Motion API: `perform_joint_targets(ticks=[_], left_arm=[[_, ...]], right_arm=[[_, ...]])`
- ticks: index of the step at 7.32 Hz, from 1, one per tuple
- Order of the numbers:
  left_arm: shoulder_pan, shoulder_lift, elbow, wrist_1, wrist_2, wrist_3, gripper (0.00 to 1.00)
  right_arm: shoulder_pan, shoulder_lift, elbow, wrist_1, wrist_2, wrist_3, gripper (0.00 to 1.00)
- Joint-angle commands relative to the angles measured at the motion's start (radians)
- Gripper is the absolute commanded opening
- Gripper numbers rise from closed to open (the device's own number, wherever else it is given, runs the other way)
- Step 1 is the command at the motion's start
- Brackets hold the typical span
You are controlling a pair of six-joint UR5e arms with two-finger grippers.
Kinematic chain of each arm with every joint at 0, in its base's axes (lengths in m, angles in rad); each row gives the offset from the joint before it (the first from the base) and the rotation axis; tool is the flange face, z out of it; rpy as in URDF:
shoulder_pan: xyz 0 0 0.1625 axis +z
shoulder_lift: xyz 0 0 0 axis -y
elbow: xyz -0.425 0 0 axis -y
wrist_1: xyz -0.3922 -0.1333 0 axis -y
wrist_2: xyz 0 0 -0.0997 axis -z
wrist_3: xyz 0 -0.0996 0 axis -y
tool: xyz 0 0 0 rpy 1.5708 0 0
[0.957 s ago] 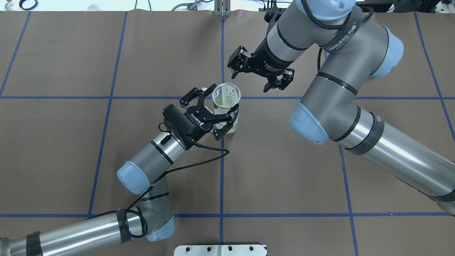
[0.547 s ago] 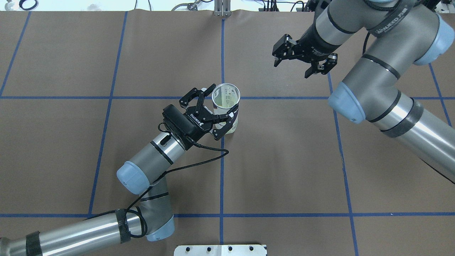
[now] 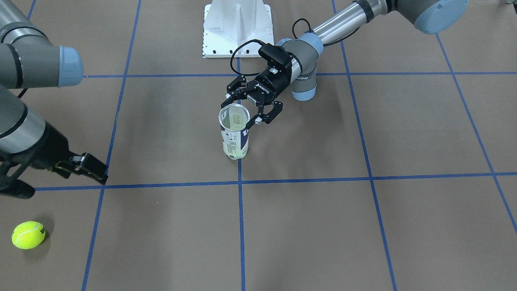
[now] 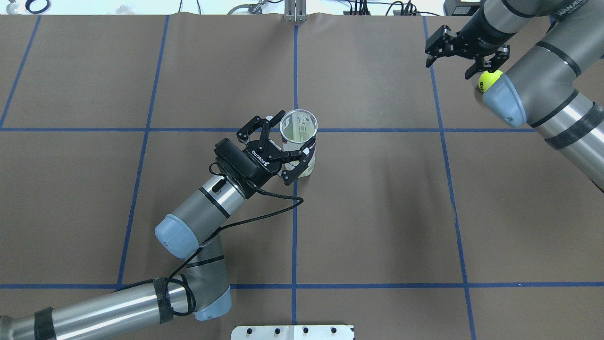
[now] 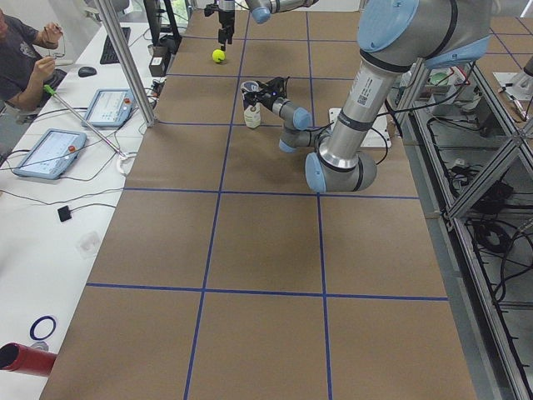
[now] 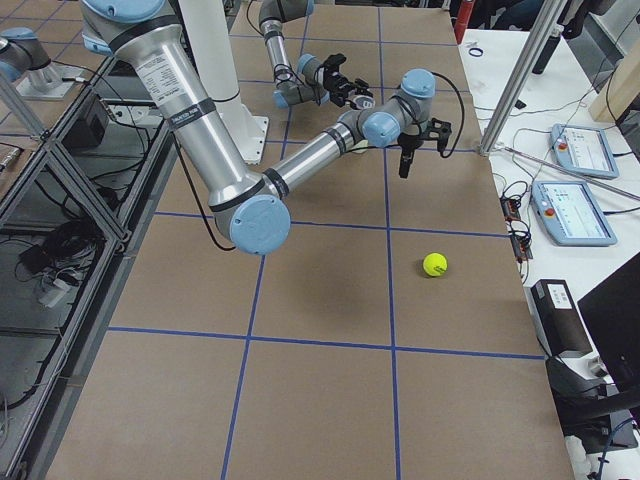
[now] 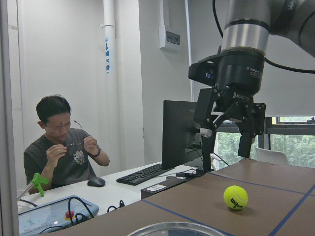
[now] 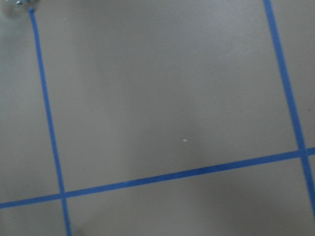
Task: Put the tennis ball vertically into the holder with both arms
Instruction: 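Move the right gripper to the second yellow tennis ball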
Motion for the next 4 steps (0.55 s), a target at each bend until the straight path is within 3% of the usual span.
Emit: perform_joint_targets(ticks=[1, 3, 4], left_arm=[[0.000, 0.000, 0.000, 0.001, 0.002, 0.000, 0.86], [0.000, 0.000, 0.000, 0.000, 0.002, 0.000, 0.86], [0.000, 0.000, 0.000, 0.000, 0.002, 0.002, 0.86]], right_arm=[[0.042, 0.012, -0.185, 0.022, -0.036, -0.132, 1.00], [0.041, 0.015, -0.340, 0.196, -0.085, -0.136, 1.00], [0.037, 0.010, -0.371, 0.238, -0.094, -0.139, 1.00]])
